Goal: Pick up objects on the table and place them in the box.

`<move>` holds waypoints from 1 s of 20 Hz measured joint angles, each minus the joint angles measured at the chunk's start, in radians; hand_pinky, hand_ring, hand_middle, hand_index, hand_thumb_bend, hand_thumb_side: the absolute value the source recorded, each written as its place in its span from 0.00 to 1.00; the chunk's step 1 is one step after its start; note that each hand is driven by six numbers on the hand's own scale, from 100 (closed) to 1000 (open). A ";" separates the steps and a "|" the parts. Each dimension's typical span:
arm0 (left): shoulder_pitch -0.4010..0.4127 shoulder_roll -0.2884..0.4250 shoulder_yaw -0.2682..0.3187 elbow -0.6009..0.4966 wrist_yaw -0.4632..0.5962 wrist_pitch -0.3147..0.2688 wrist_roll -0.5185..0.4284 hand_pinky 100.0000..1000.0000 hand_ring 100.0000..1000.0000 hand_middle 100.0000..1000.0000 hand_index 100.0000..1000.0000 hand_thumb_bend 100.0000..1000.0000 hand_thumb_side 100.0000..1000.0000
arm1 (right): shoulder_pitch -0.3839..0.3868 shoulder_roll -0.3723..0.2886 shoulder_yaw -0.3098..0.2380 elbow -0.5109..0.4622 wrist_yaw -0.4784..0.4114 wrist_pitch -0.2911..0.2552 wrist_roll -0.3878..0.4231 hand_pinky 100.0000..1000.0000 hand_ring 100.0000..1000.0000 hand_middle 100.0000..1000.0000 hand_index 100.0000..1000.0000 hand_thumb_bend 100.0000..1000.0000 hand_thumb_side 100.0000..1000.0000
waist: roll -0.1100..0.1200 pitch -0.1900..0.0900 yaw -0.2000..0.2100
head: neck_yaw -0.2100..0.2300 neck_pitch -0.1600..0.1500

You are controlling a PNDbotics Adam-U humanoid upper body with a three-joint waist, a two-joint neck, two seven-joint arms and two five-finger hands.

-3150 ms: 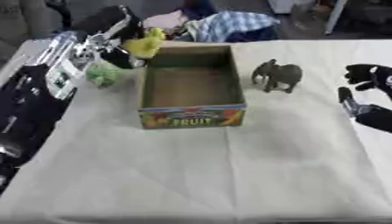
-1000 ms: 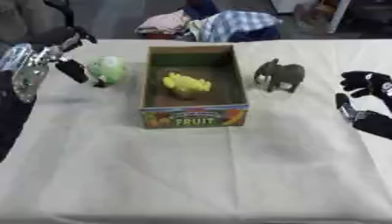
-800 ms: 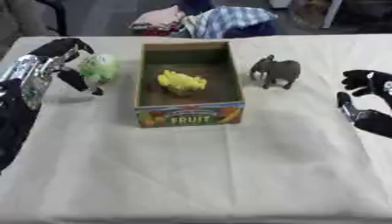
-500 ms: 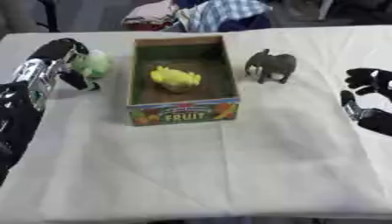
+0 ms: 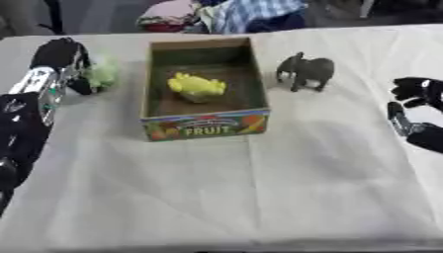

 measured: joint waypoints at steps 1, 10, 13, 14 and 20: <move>0.001 -0.002 0.000 -0.002 -0.005 0.015 0.028 0.42 0.09 0.03 0.20 0.36 0.00 | 0.000 0.000 0.000 0.000 0.000 0.000 0.000 0.67 0.71 0.68 0.83 0.03 0.38 | 0.000 0.000 0.002 | 0.000 0.000; 0.003 -0.005 -0.017 -0.102 0.127 0.058 0.215 0.42 0.07 0.00 0.16 0.34 0.00 | 0.003 0.000 -0.004 0.005 0.000 -0.001 -0.001 0.67 0.72 0.68 0.83 0.03 0.38 | -0.010 -0.013 0.014 | -0.001 0.000; -0.002 -0.004 -0.057 -0.207 0.193 0.031 0.202 0.42 0.07 0.00 0.15 0.34 0.00 | 0.009 0.001 -0.006 0.006 0.000 -0.001 -0.001 0.67 0.72 0.68 0.83 0.03 0.38 | -0.010 -0.019 0.018 | -0.002 0.000; -0.008 -0.005 -0.074 -0.243 0.212 0.020 0.190 0.42 0.07 0.00 0.15 0.34 0.00 | 0.009 0.001 -0.006 0.006 0.000 -0.002 -0.001 0.67 0.72 0.68 0.83 0.03 0.38 | -0.010 -0.022 0.018 | -0.002 0.000; -0.044 -0.053 -0.172 -0.371 0.256 -0.049 0.096 0.44 0.09 0.01 0.17 0.35 0.00 | 0.009 0.004 -0.005 0.009 0.000 -0.007 0.005 0.67 0.72 0.68 0.83 0.03 0.38 | -0.011 -0.028 0.008 | 0.002 0.000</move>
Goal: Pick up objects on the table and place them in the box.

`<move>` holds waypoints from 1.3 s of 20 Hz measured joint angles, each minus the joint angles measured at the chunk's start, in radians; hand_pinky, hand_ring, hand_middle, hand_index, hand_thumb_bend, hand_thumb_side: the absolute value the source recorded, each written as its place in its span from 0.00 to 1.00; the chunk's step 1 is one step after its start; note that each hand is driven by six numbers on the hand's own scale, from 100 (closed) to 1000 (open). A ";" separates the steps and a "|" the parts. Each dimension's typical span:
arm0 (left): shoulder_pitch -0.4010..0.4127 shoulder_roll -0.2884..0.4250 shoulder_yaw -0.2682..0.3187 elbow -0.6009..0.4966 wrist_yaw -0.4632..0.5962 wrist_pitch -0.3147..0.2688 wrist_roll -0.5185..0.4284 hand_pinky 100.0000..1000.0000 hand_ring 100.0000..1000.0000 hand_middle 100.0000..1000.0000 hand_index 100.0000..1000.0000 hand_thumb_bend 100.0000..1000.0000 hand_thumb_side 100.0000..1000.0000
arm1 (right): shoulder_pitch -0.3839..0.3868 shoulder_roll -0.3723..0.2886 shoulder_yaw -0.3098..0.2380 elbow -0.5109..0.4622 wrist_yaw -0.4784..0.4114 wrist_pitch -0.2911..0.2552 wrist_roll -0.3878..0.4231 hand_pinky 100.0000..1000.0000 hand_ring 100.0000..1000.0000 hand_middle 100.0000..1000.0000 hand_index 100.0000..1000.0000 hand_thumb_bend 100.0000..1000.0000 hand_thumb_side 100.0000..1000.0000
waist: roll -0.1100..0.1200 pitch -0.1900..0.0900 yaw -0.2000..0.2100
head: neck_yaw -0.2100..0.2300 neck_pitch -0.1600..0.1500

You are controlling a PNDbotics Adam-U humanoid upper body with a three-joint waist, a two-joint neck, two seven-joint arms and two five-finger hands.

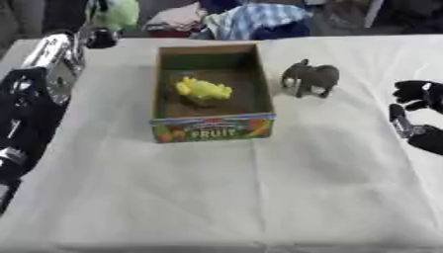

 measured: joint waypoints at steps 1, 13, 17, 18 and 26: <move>-0.007 -0.016 -0.015 -0.003 -0.001 -0.013 -0.019 0.44 0.09 0.02 0.18 0.36 0.00 | 0.000 0.002 0.000 0.002 0.000 -0.001 0.001 0.67 0.72 0.68 0.83 0.03 0.38 | 0.000 -0.002 -0.003 | 0.001 0.000; 0.001 -0.137 -0.113 0.065 -0.072 -0.169 -0.183 0.54 0.32 0.24 0.39 0.45 0.00 | -0.009 0.006 0.004 0.003 0.000 -0.007 0.007 0.67 0.72 0.68 0.83 0.03 0.38 | -0.001 -0.003 -0.009 | 0.008 0.000; 0.026 -0.127 -0.118 0.039 -0.055 -0.210 -0.231 0.60 0.49 0.51 0.63 0.55 0.01 | -0.009 0.005 0.001 0.005 0.000 -0.007 0.006 0.68 0.72 0.68 0.84 0.04 0.38 | -0.002 -0.003 0.003 | 0.003 0.000; 0.033 -0.119 -0.118 0.023 -0.041 -0.214 -0.243 0.60 0.49 0.51 0.63 0.55 0.01 | -0.009 0.005 -0.001 0.006 0.000 -0.007 0.006 0.68 0.72 0.68 0.84 0.04 0.38 | -0.002 -0.004 0.006 | 0.001 0.000; 0.154 0.002 -0.095 -0.262 0.177 -0.174 -0.289 0.67 0.55 0.60 0.71 0.63 0.11 | -0.086 -0.080 0.011 0.024 0.020 -0.014 0.006 0.70 0.74 0.74 0.86 0.13 0.33 | -0.025 -0.014 0.067 | -0.019 0.000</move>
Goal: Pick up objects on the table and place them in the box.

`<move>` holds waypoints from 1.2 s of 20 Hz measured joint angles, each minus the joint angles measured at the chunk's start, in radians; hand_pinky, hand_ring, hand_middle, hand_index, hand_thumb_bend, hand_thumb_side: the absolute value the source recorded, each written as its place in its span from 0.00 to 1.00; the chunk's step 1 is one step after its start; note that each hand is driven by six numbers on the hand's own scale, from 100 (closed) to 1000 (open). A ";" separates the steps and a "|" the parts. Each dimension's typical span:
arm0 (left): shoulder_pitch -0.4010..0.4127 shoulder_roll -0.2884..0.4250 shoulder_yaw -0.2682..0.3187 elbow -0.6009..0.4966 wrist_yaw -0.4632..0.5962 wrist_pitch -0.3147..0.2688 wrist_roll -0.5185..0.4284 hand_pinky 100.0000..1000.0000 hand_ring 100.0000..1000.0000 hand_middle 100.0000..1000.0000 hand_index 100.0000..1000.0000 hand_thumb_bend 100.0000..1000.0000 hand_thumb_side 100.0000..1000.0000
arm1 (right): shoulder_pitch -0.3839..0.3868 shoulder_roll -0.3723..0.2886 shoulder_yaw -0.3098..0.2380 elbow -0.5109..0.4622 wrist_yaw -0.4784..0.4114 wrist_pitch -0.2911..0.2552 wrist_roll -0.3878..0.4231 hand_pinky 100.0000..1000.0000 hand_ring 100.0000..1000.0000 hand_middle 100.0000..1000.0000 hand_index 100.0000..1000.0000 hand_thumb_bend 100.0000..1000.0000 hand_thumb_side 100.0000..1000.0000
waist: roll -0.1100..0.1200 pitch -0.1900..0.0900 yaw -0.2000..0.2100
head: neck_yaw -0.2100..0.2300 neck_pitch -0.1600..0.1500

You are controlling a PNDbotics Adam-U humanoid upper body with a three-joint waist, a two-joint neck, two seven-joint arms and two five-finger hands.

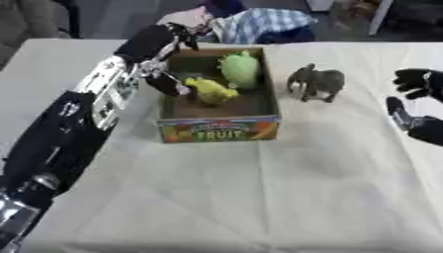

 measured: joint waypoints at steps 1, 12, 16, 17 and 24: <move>0.023 0.020 0.008 -0.046 0.035 0.014 -0.002 0.67 0.54 0.60 0.71 0.63 0.11 | -0.019 -0.020 0.007 0.009 0.001 -0.002 0.002 0.70 0.74 0.74 0.86 0.13 0.33 | -0.001 -0.002 0.010 | -0.003 0.000; 0.266 0.091 0.119 -0.352 0.371 0.112 0.088 0.67 0.49 0.54 0.70 0.58 0.09 | -0.288 -0.145 0.131 0.381 -0.083 -0.062 0.172 0.75 0.87 0.84 0.92 0.26 0.36 | -0.029 -0.015 0.134 | -0.056 -0.001; 0.319 0.067 0.150 -0.363 0.459 0.105 0.139 0.66 0.48 0.52 0.70 0.58 0.10 | -0.347 -0.111 0.111 0.554 -0.034 -0.094 0.205 0.76 0.88 0.84 0.92 0.30 0.35 | -0.033 -0.012 0.173 | -0.079 -0.002; 0.329 0.059 0.157 -0.365 0.474 0.104 0.150 0.66 0.48 0.52 0.70 0.58 0.10 | -0.357 -0.100 0.101 0.595 -0.010 -0.100 0.204 0.76 0.89 0.84 0.93 0.31 0.35 | -0.033 -0.011 0.182 | -0.083 -0.003; 0.373 0.014 0.195 -0.369 0.532 0.102 0.195 0.66 0.47 0.51 0.70 0.58 0.10 | -0.414 -0.027 0.026 0.799 0.152 -0.135 0.164 0.76 0.88 0.83 0.92 0.31 0.37 | -0.031 0.006 0.219 | -0.097 -0.010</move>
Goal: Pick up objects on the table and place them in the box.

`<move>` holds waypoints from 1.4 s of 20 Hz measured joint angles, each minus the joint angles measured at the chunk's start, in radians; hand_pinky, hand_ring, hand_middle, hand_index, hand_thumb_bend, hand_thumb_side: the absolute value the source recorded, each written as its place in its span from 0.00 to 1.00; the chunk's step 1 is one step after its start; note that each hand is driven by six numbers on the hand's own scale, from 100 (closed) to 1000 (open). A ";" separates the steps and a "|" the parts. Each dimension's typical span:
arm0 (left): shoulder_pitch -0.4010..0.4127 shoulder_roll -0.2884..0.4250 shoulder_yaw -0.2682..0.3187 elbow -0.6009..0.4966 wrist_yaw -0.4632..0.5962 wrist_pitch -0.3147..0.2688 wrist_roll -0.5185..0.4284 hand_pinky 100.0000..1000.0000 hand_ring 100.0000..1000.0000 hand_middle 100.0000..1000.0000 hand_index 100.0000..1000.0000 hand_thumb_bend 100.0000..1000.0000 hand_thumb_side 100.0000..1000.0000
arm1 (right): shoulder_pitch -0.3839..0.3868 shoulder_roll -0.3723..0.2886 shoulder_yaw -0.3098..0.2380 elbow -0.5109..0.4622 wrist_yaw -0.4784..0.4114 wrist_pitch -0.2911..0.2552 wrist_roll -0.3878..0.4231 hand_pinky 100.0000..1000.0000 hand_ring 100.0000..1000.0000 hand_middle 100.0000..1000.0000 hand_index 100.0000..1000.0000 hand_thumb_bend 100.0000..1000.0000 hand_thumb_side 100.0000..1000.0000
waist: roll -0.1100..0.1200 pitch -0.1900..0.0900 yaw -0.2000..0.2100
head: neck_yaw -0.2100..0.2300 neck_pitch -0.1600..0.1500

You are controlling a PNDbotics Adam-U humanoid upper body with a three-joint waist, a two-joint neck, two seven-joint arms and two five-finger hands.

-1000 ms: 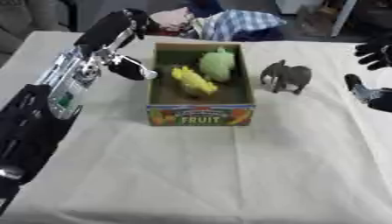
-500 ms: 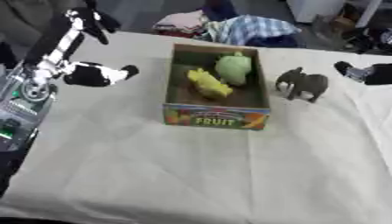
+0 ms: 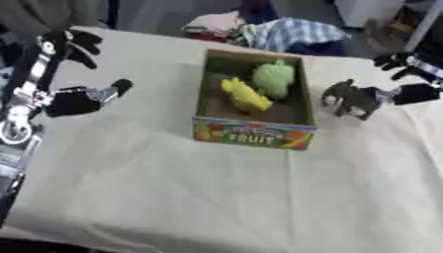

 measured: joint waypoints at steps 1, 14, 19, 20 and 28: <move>0.004 -0.005 0.002 0.000 0.004 0.000 0.002 0.66 0.47 0.51 0.70 0.57 0.10 | -0.005 0.009 -0.008 0.015 0.015 -0.002 -0.009 0.76 0.88 0.83 0.92 0.31 0.36 | 0.001 0.003 0.002 | -0.001 0.000; 0.019 -0.037 0.011 0.015 0.027 -0.002 0.002 0.66 0.47 0.51 0.70 0.57 0.10 | -0.029 0.074 -0.043 0.112 0.178 -0.005 -0.043 0.76 0.85 0.78 0.88 0.33 0.37 | 0.012 0.014 0.007 | -0.016 0.001; 0.023 -0.040 0.011 0.021 0.029 -0.003 0.000 0.66 0.47 0.50 0.70 0.56 0.10 | -0.034 0.078 -0.043 0.113 0.267 -0.007 -0.051 0.70 0.72 0.62 0.73 0.31 0.30 | 0.016 0.014 0.009 | -0.016 0.005; 0.023 -0.040 0.011 0.021 0.029 -0.003 0.000 0.66 0.47 0.51 0.70 0.56 0.10 | -0.035 0.079 -0.043 0.112 0.287 -0.006 -0.053 0.67 0.65 0.56 0.68 0.29 0.27 | 0.017 0.014 0.010 | -0.016 0.008; 0.026 -0.047 0.011 0.032 0.029 -0.003 -0.001 0.66 0.47 0.51 0.70 0.56 0.11 | -0.030 0.085 -0.056 0.097 0.358 0.001 -0.144 0.53 0.33 0.26 0.37 0.13 0.13 | 0.017 0.018 0.008 | -0.016 0.010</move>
